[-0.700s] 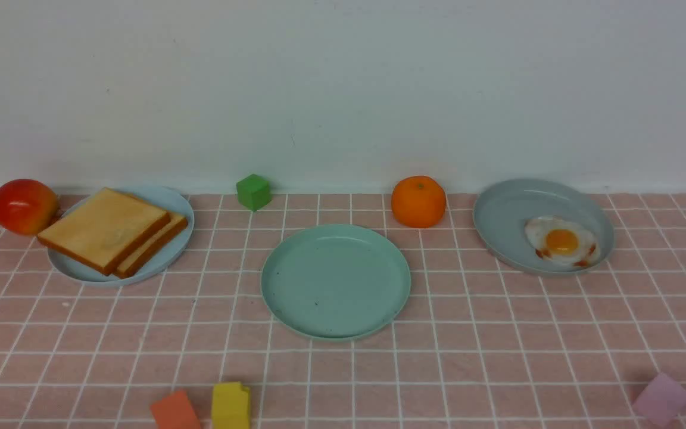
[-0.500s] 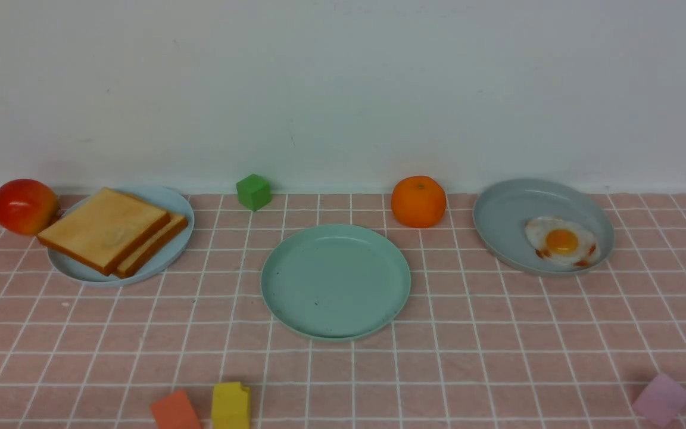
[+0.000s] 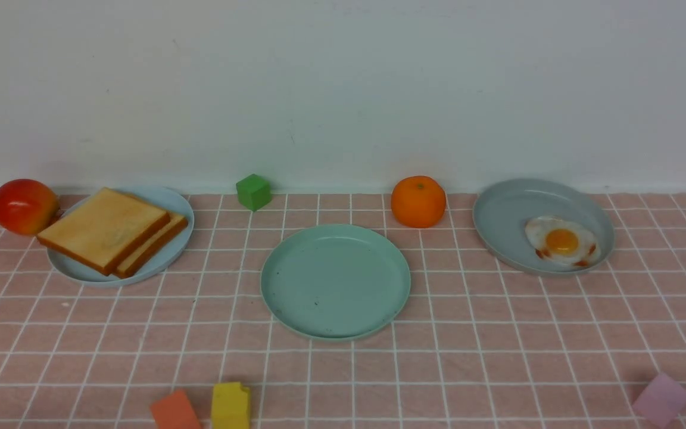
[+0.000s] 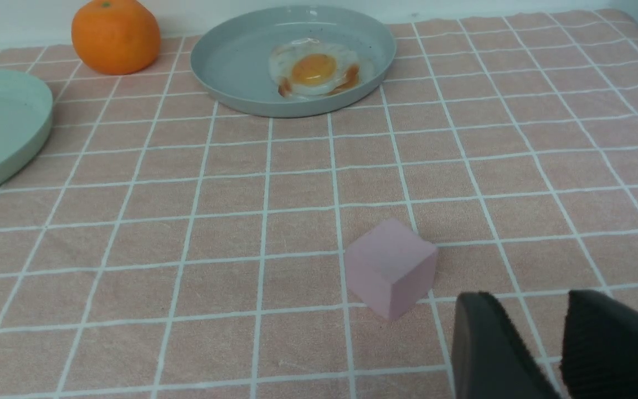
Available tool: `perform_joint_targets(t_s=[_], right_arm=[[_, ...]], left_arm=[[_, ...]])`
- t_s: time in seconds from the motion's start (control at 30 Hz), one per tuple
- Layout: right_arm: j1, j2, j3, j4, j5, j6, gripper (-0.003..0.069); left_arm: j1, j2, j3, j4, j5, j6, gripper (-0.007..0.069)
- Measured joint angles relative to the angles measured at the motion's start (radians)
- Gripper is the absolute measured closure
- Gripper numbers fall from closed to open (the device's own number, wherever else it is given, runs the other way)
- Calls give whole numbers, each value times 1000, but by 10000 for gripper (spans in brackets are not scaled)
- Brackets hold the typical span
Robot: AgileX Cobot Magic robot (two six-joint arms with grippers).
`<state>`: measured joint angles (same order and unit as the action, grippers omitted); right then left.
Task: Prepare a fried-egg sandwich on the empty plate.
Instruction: Use the left arm to grab a slice of bread
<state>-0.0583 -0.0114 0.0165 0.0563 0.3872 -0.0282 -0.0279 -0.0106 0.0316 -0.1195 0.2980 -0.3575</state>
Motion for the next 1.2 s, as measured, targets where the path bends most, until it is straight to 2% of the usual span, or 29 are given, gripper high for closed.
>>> perform_joint_targets(t_s=[0.03,0.1,0.2,0.33,0.5,0.6,0.67,0.7,0.73,0.8,0.93,1.07,1.2], right_arm=[[0,0,0,0,0,0,421],[0,0,0,0,0,0,420],[0,0,0,0,0,0,420],[0,0,0,0,0,0,420],[0,0,0,0,0,0,419],[0,0,0,0,0,0,419],[0,0,0,0,0,0,419],[0,0,0,0,0,0,419],[0,0,0,0,0,0,419],[0,0,0,0,0,0,419],[0,0,0,-9,0,0,419],[0,0,0,-17,-1,0,419],[0,0,1,9,-13,15,419]], left_arm=[[0,0,0,0,-8,0,387],[0,0,0,-119,-121,-57,387],[0,0,0,-219,-266,-86,387],[-1,0,-13,-334,-349,-107,391],[-17,109,-229,-307,-124,-53,489],[-23,338,-440,-225,155,61,587],[-23,447,-528,-201,280,121,619],[-23,554,-611,-182,392,173,638],[-23,568,-622,-179,406,181,638],[-23,735,-751,-166,538,256,638],[-23,892,-870,-214,606,299,638],[-30,932,-891,-291,611,371,638],[-129,932,-895,-286,620,397,638]])
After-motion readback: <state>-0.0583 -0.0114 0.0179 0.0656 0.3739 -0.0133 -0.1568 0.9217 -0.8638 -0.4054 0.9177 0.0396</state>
